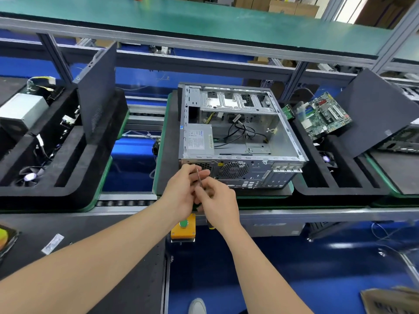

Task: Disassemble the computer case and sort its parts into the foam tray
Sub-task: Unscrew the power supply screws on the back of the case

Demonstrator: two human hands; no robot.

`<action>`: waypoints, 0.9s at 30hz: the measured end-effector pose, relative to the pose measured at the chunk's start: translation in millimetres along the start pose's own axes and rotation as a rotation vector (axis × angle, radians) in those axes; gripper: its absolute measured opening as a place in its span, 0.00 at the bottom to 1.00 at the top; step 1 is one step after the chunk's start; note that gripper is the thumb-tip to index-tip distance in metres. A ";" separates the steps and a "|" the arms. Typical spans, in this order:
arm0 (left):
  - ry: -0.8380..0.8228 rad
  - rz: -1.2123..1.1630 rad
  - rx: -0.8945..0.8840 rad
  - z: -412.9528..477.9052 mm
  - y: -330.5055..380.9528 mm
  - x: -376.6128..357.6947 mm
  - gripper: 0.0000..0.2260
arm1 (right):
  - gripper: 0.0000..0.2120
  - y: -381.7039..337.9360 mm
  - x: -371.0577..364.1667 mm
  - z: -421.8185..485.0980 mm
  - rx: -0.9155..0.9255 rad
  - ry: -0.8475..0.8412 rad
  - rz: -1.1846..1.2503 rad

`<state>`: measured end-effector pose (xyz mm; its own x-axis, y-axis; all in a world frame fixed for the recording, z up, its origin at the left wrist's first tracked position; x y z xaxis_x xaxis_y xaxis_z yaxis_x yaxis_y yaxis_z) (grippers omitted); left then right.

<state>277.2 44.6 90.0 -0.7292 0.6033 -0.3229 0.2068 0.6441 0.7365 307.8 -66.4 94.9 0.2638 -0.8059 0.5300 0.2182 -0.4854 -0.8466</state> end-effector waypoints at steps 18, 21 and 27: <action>-0.241 0.345 0.052 -18.8 -108.9 -195.3 0.15 | 0.08 105.5 191.3 16.8 -0.053 0.584 0.197; -0.290 0.394 0.032 -17.2 -127.8 -237.7 0.12 | 0.09 130.3 226.4 27.6 -0.095 0.630 0.184; -0.368 0.441 -0.062 -0.3 -157.0 -313.5 0.10 | 0.09 178.1 288.5 70.1 -0.156 0.598 0.071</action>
<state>473.2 -245.8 75.7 -0.3059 0.9394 -0.1548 0.3930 0.2727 0.8782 488.7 -361.5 100.3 -0.3094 -0.8666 0.3914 0.0681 -0.4307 -0.8999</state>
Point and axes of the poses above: each hand's wrist, its own z-axis towards the middle knuckle, its own x-axis out of the back of the hand, y = z × x, the point moved 5 cm from there along z, towards the middle knuckle, and after that the axes turned 9 degrees about y, right-handed, at the moved point
